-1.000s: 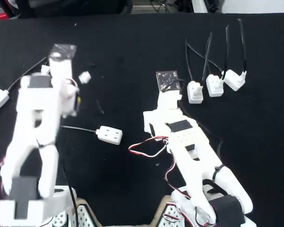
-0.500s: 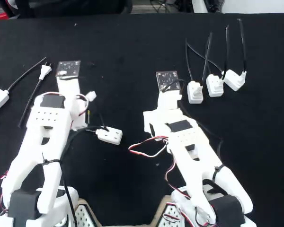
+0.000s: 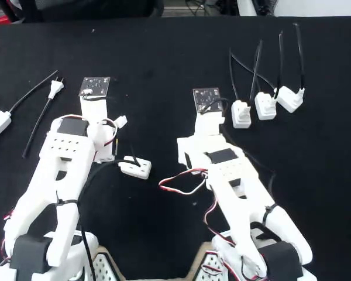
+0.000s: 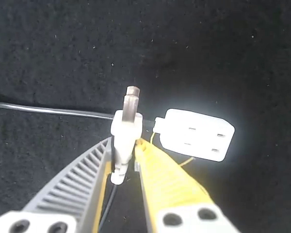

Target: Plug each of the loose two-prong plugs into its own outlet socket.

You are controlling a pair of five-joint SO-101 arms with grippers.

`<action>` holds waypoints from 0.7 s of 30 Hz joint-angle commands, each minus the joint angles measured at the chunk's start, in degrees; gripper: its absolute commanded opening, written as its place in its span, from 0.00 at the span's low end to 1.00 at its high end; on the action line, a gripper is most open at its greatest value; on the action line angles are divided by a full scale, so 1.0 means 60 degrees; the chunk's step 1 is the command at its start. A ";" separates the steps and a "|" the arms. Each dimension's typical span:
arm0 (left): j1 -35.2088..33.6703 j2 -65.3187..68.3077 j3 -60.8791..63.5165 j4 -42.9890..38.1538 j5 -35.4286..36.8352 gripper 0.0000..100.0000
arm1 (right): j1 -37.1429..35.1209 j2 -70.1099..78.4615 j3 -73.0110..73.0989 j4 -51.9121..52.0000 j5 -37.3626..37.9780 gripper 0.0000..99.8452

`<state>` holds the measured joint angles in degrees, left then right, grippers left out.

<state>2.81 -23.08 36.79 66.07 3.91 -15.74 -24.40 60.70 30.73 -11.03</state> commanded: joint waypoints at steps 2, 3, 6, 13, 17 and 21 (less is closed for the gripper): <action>0.0183 -0.0381 0.0051 -0.0132 0.0029 0.03 | -0.0088 -0.0447 -0.0593 0.0073 -0.0088 0.25; 0.0330 -0.0381 0.0110 -0.0161 0.0015 0.03 | -0.0088 -0.0447 -0.0593 0.0088 -0.0088 0.25; 0.1004 -0.0381 0.0403 -0.0484 0.0015 0.03 | -0.0117 -0.0447 -0.0608 0.0088 -0.0088 0.25; 0.2762 -0.0381 0.0711 -0.0952 0.0073 0.03 | -0.0117 -0.0447 -0.0608 0.0088 -0.0088 0.25; 0.3363 -0.0381 0.0740 -0.0952 0.0088 0.03 | -0.0117 -0.0462 -0.0608 0.0088 -0.0103 0.25; 0.3363 -0.0381 0.1238 -0.1641 0.0088 0.03 | -0.0117 -0.0462 -0.0608 0.0103 -0.0527 0.25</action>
<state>22.24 -23.16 42.33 60.18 3.91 -15.74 -24.40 60.70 30.73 -12.00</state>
